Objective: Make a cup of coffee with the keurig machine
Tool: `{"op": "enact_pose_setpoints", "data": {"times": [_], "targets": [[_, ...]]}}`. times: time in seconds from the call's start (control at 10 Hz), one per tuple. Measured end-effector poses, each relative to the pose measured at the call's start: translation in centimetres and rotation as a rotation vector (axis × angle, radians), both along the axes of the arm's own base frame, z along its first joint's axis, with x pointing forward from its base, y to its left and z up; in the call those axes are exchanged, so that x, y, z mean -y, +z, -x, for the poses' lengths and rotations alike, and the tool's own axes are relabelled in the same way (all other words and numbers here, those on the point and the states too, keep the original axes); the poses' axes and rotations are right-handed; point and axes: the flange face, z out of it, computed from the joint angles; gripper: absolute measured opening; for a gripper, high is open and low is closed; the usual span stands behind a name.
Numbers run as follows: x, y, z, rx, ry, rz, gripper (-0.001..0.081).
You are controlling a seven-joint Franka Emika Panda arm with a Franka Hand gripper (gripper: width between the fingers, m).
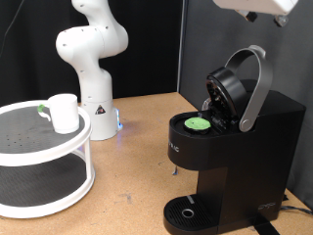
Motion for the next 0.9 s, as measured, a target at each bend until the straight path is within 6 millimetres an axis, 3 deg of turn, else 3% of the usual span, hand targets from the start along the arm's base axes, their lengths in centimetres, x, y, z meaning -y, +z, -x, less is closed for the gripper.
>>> {"op": "enact_pose_setpoints", "data": {"times": [0.1,0.2,0.3,0.5,0.6,0.7,0.9], "targets": [[-0.5,-0.5,-0.1,-0.007,0.008,0.001,0.0699],[-0.9,-0.9,-0.2,-0.013,0.015,-0.001,0.0562],[-1.3,-1.3,-0.2,-0.016,0.022,-0.003,0.0562],[-2.2,-2.2,-0.3,-0.029,0.036,0.003,0.0243],[-2.6,-2.5,-0.3,-0.032,0.039,0.006,0.0243],[-2.9,-2.9,-0.4,-0.034,0.041,0.011,0.0054],[-3.3,-3.9,-0.6,-0.037,0.04,0.021,0.0016]]}}
